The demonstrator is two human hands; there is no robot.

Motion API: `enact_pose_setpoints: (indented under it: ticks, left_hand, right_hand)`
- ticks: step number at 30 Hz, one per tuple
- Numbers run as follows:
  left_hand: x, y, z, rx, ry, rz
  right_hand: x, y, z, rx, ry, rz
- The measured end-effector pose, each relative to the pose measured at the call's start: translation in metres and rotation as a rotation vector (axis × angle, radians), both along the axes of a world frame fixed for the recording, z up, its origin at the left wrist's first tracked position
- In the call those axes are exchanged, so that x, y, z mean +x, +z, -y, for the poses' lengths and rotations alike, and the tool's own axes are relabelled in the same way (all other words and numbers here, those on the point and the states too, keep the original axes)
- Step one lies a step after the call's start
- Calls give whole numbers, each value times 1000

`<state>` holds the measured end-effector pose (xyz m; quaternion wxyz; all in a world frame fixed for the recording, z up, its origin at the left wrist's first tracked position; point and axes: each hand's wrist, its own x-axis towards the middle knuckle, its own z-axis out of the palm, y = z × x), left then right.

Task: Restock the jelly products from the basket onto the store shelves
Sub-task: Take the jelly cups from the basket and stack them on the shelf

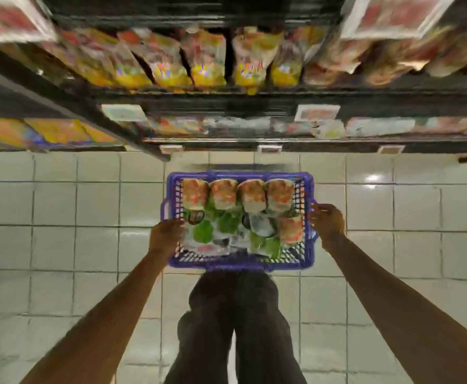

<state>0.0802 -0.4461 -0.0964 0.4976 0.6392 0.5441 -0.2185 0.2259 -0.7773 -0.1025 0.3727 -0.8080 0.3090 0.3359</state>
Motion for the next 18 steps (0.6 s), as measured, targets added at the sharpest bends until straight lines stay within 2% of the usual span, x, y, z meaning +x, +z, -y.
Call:
enact_pose_setpoints:
  ticks: [2,6,7,9,13,18]
  left_hand:
    - [-2,-41,-11,53,-20,-45]
    - [-5,-110,-25,332,-111,-203]
    - [-6,-123,-29,427,-155,-217]
    - [-8,-142,-36,542,-115,-181]
    - [-10,-174,-43,518,2,-123]
    - [1,-176,-43,426,52,-183]
  right_hand:
    - [3,-42,3,-85,-8,13]
    - [2,-102,7,-265,-19,74]
    - [0,-114,9,-299,-7,102]
    - [-4,-127,12,-347,3,147]
    - [-11,-150,15,-262,-77,88]
    - [-12,-153,20,-277,-51,53]
